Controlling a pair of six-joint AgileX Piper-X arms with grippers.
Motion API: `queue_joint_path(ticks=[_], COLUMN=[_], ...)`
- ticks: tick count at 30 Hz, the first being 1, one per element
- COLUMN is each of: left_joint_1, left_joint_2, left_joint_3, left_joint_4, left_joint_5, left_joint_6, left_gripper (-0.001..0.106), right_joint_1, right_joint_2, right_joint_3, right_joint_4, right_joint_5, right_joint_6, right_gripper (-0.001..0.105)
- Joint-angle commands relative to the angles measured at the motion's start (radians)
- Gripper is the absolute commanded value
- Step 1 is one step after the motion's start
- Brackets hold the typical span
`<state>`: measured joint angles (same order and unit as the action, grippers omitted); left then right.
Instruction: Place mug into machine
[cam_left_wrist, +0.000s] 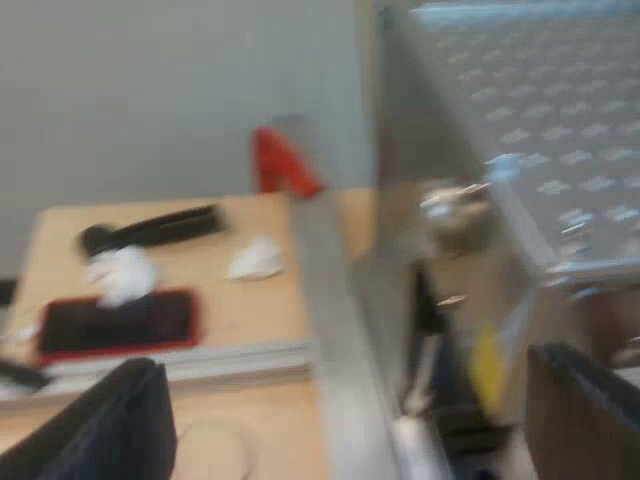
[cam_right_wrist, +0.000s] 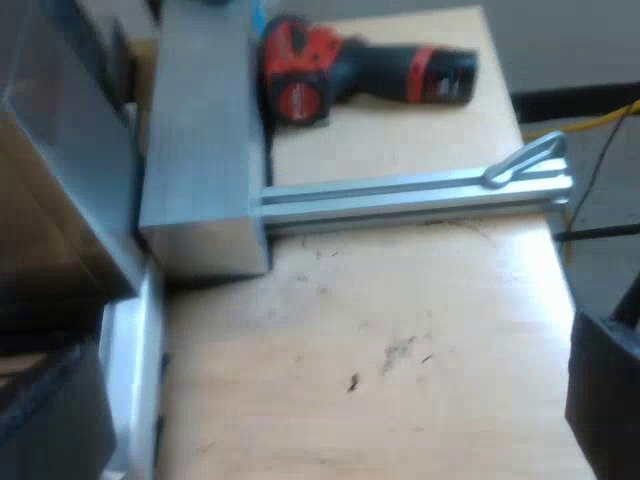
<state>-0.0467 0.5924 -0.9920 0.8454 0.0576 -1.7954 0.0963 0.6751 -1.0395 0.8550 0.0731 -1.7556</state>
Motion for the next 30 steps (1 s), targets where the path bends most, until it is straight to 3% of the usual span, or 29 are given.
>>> queue_joint_path(ticks=[1, 8, 9, 11, 15, 27, 30], left_joint_1=[0.001, 0.001, 0.001, 0.001, 0.001, 0.001, 0.000], left_joint_2=[-0.042, -0.096, -0.229, -0.304, -0.429, -0.750, -0.741], left_joint_3=[0.013, 0.061, 0.143, 0.170, 0.219, 0.272, 0.259], left_joint_4=[0.012, 0.017, 0.017, 0.017, 0.028, 0.280, 0.359], left_joint_5=[-0.033, -0.030, -0.021, -0.020, -0.015, -0.015, -0.004], left_joint_6=[-0.002, -0.002, -0.002, -0.002, -0.002, 0.034, 0.037], left_gripper=[0.073, 0.073, 0.073, 0.073, 0.073, 0.073, 0.073], right_joint_1=[-0.110, -0.153, -0.153, -0.153, -0.153, -0.153, -0.149], right_joint_2=[-0.077, -0.161, -0.167, -0.366, -0.489, -0.736, -0.728], right_joint_3=[0.039, 0.080, 0.080, 0.156, 0.169, 0.198, 0.206], right_joint_4=[0.035, 0.065, 0.065, 0.077, 0.118, 0.244, 0.283], right_joint_5=[-0.073, -0.087, -0.087, -0.085, -0.085, -0.088, -0.119], right_joint_6=[-0.044, -0.075, -0.075, -0.107, -0.109, -0.102, -0.104], right_gripper=[0.093, 0.093, 0.093, 0.093, 0.093, 0.093, 0.093])
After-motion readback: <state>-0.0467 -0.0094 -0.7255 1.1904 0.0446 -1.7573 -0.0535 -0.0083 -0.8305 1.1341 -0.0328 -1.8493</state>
